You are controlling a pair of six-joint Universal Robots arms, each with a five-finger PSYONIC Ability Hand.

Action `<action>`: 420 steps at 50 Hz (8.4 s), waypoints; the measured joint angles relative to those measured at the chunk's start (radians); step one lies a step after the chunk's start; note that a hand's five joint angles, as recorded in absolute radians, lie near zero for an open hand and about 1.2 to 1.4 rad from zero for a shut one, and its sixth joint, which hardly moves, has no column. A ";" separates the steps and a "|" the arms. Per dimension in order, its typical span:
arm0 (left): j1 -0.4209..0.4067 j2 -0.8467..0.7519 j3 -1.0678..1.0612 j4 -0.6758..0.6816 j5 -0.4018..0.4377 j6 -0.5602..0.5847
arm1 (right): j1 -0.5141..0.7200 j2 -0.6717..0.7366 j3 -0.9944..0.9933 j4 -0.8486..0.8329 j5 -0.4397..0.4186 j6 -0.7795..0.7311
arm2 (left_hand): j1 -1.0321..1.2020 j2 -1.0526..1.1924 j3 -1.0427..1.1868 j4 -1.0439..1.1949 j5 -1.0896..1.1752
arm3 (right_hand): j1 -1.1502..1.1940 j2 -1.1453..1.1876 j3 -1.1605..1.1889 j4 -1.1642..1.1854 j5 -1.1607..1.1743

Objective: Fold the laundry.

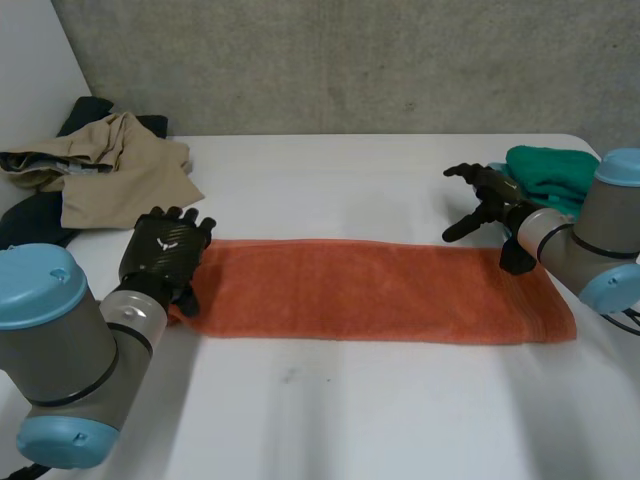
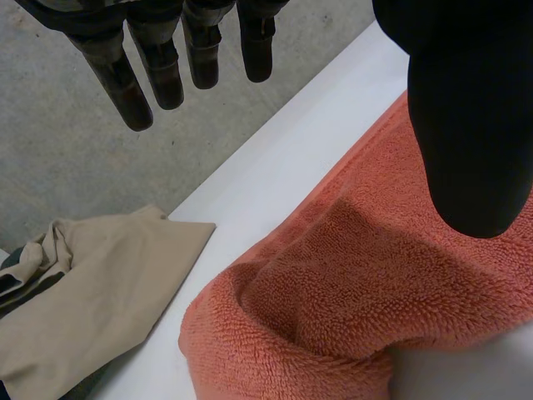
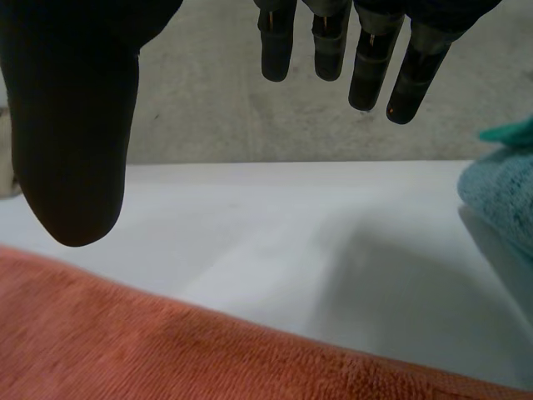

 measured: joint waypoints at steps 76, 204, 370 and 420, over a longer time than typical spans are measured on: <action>-0.010 0.001 -0.017 0.008 -0.004 0.000 | -0.134 0.210 -0.320 0.179 0.127 0.079 | 0.000 0.000 0.000 0.000 0.000 | 0.000 0.000 0.000 0.000 0.000; -0.021 0.064 -0.060 0.007 0.001 0.000 | -0.625 -0.522 0.930 -0.002 -0.226 -1.338 | 0.000 0.000 0.000 0.000 0.000 | 0.743 0.909 0.891 0.884 0.848; -0.096 0.118 0.031 -0.224 -0.043 -0.088 | 0.360 -0.735 0.832 -0.149 -0.350 -1.343 | 0.061 0.045 0.047 0.049 0.021 | 0.777 0.952 0.963 0.958 0.923; -0.550 -0.126 0.265 -0.266 -0.042 -0.234 | -0.006 -0.792 1.058 0.044 -0.126 -0.857 | 0.064 0.048 0.049 0.051 0.024 | 0.000 -0.003 -0.014 -0.001 -0.001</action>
